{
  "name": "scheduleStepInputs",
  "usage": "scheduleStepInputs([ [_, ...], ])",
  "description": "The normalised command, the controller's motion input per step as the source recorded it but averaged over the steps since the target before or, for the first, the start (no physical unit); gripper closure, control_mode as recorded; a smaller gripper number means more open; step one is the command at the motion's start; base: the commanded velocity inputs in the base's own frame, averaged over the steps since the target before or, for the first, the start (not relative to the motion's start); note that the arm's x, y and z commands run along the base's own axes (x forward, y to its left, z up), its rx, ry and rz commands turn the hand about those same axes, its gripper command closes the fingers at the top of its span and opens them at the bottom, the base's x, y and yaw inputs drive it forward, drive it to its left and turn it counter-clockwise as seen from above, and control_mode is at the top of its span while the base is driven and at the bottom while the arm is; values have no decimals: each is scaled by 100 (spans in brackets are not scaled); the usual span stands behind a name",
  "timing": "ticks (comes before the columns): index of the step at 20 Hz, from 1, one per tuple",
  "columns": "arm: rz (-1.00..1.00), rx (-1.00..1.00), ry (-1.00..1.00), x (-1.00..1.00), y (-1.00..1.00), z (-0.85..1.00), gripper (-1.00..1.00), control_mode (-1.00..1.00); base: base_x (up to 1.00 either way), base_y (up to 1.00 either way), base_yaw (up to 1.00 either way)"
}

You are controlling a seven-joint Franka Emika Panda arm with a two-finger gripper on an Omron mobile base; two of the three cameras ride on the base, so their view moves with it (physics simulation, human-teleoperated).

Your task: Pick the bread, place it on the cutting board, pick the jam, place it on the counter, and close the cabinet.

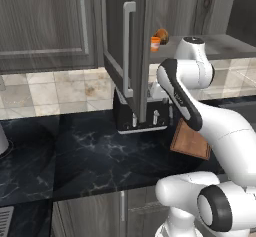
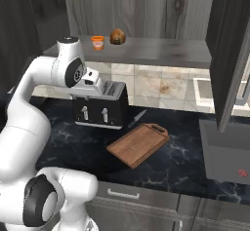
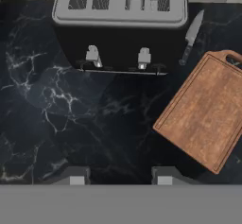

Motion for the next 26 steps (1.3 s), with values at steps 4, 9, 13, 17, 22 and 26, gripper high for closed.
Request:
scheduleStepInputs([
  [4,0,0,-5,0,0,3,-100,-100,0,0,0],
  [9,1,-2,-17,-10,0,24,-100,-100,0,0,0],
  [13,4,-5,-20,-15,0,30,-100,-100,0,0,0],
  [17,3,-4,-22,-18,0,37,-100,-100,0,0,0],
  [22,2,0,-21,-19,0,44,-100,-100,0,0,0],
  [26,1,0,-21,-10,-1,40,-100,-100,0,0,0],
])
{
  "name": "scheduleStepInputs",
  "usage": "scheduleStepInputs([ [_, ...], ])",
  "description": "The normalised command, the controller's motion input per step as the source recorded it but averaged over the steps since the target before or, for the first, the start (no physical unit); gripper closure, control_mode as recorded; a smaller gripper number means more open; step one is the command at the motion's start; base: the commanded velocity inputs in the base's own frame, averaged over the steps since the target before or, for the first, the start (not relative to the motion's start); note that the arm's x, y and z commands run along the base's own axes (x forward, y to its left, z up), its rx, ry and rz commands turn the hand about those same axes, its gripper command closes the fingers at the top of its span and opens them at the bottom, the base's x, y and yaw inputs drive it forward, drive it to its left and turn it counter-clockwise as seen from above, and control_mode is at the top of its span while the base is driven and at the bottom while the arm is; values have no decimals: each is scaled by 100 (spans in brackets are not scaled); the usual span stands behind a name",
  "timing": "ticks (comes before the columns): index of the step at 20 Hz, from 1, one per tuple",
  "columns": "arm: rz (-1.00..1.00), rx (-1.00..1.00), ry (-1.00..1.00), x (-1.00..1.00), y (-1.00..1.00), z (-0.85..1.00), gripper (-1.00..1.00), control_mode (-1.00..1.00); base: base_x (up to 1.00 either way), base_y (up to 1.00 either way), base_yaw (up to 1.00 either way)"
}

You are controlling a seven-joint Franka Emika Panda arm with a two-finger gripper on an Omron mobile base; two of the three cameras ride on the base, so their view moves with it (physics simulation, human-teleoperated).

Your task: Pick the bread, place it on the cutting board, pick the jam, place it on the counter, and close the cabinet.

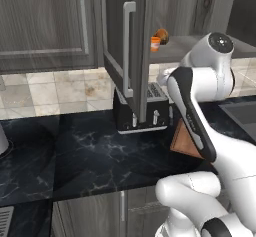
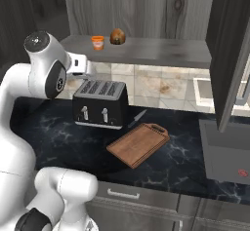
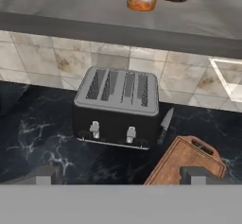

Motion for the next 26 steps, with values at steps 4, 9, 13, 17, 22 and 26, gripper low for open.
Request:
scheduleStepInputs([
  [4,1,0,-18,-1,-5,28,-100,-100,0,0,0],
  [9,1,0,-13,0,-12,19,-100,-100,0,0,0],
  [13,1,0,-9,0,-7,12,-100,-100,0,0,0],
  [17,2,0,-1,0,0,17,-100,-100,0,0,0],
  [22,3,0,-1,7,0,14,-100,-100,0,0,0],
  [26,3,0,-1,15,0,7,-100,-100,0,0,0],
])
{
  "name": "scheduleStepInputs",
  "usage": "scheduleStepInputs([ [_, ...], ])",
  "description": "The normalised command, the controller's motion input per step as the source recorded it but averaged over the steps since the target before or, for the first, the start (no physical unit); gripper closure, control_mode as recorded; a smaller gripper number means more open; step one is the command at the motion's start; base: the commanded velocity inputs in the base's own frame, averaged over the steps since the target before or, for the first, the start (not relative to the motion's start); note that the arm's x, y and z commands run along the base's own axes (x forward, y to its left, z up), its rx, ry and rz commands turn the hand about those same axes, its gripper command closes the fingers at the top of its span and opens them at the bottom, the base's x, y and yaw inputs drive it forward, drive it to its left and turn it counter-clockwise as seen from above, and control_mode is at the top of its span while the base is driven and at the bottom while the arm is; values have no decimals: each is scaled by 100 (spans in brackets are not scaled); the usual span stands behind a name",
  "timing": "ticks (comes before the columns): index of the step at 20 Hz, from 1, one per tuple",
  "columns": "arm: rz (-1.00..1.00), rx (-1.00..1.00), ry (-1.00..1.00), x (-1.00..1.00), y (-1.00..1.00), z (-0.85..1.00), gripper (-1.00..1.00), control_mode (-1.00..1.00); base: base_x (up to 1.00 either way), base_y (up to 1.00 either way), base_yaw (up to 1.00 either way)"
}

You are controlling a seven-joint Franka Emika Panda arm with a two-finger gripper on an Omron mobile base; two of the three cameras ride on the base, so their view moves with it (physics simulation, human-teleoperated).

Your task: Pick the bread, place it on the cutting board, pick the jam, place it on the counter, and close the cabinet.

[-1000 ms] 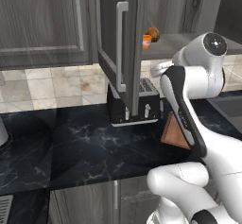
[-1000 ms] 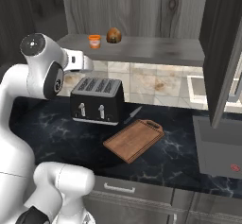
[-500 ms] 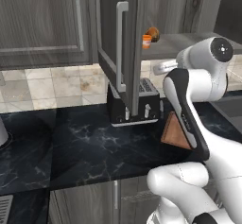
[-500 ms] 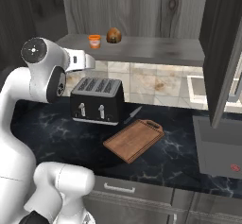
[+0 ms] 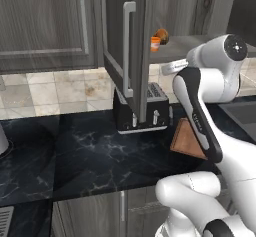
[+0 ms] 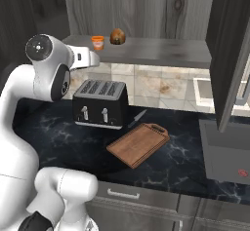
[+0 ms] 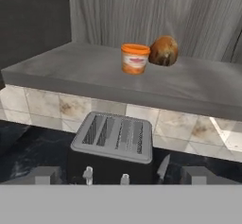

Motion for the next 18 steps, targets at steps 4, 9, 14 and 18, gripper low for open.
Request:
scheduleStepInputs([
  [4,3,0,-2,20,0,1,-100,-100,0,0,0],
  [9,1,0,-4,21,0,0,-100,-100,0,0,0],
  [14,0,0,-4,23,0,0,-100,-100,0,0,0],
  [18,0,0,-3,29,0,0,-100,-100,0,0,0],
])
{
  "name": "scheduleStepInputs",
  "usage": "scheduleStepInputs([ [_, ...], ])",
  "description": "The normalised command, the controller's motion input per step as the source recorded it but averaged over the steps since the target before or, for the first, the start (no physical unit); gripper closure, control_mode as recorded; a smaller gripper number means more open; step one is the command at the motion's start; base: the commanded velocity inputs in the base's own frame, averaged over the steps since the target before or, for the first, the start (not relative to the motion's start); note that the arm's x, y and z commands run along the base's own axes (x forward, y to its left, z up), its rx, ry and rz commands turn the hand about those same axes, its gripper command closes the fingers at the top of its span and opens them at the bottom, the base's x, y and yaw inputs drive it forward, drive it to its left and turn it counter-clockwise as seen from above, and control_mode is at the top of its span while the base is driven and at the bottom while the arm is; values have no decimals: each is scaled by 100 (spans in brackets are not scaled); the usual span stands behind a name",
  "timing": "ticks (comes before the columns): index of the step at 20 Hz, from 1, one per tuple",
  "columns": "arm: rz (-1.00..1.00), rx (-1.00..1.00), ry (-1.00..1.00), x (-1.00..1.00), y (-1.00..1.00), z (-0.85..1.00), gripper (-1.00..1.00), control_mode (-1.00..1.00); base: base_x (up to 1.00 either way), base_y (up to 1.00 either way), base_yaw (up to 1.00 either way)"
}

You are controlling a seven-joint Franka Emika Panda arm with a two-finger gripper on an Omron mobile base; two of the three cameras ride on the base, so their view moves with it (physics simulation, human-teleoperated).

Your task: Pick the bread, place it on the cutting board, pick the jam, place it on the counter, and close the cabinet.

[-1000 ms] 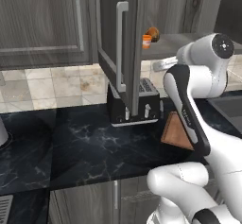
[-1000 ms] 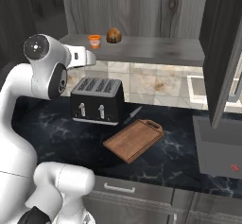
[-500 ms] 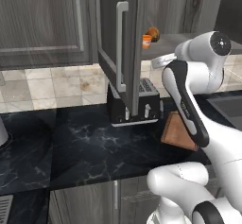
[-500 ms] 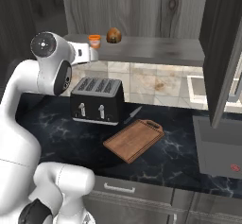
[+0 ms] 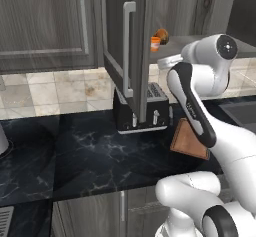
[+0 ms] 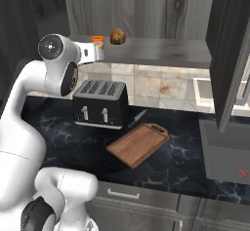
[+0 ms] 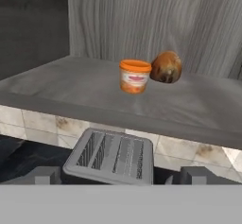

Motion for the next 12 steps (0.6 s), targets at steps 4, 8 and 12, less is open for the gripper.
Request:
scheduleStepInputs([
  [4,0,0,-3,26,0,0,-100,-100,0,0,0],
  [8,0,0,-1,26,0,0,-100,-100,0,0,0],
  [12,0,0,0,29,0,0,-100,-100,0,0,0],
])
